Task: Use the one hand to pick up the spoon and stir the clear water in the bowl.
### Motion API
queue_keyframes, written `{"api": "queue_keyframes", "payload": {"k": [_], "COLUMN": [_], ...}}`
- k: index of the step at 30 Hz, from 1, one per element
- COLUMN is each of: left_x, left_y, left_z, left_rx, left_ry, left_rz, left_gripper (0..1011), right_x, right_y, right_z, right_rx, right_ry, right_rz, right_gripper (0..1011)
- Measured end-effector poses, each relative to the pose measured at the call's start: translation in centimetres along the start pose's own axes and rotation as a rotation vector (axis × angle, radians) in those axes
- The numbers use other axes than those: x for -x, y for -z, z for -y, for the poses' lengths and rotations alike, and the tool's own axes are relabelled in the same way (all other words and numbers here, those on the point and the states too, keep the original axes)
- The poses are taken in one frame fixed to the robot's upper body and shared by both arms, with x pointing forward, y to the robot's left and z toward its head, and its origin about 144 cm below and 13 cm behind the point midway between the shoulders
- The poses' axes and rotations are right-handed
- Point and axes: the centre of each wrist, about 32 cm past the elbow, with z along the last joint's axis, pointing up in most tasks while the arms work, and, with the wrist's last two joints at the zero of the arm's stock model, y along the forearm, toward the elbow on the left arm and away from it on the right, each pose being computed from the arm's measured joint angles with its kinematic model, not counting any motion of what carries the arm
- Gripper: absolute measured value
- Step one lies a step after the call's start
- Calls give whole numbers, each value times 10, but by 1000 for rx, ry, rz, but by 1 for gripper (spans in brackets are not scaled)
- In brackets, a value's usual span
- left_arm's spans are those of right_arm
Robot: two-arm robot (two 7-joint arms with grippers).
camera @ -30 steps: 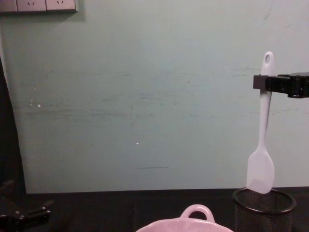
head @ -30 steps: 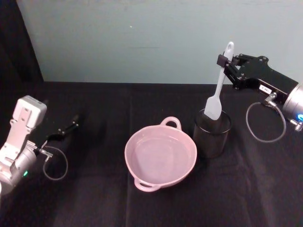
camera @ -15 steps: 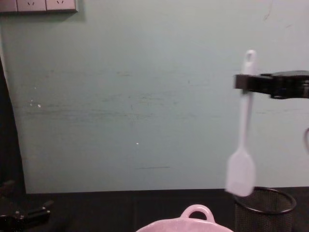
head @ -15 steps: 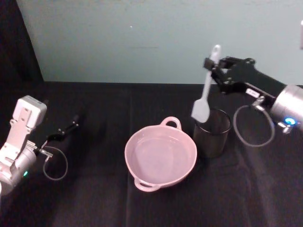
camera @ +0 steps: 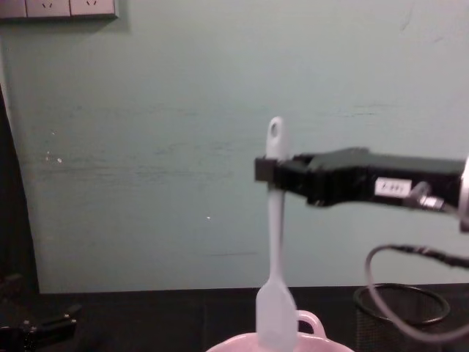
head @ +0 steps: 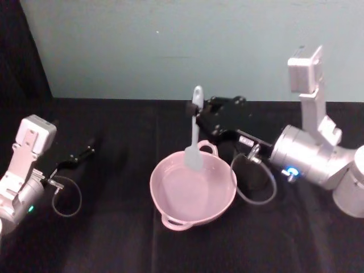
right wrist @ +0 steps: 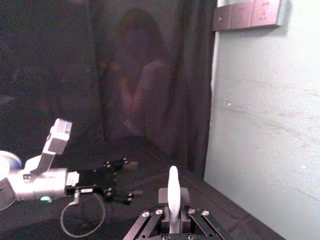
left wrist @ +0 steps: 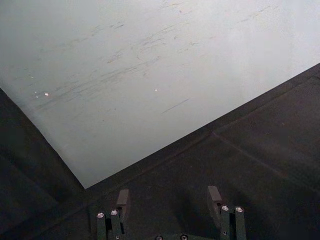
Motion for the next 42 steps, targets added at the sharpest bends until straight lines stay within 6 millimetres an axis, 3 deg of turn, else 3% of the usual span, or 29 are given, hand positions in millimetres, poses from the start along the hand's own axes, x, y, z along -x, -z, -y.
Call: {"api": "queue_keyframes", "payload": {"k": [11, 22, 34, 42], "left_x": [0, 0, 0, 0], "left_y": [0, 0, 0, 0], "left_z": [0, 0, 0, 0], "left_rx": [0, 0, 0, 0], "left_ry": [0, 0, 0, 0], "left_rz": [0, 0, 0, 0], "left_gripper": [1005, 1005, 1005, 1005], "right_x": [22, 27, 20, 7], "right_y": [42, 56, 74, 82], "right_z": [1, 0, -24, -19], "right_rx": [34, 2, -27, -9], "right_ry": [-5, 1, 7, 99], "right_rz": [-12, -23, -73, -70], "right_gripper": [114, 114, 114, 114]}}
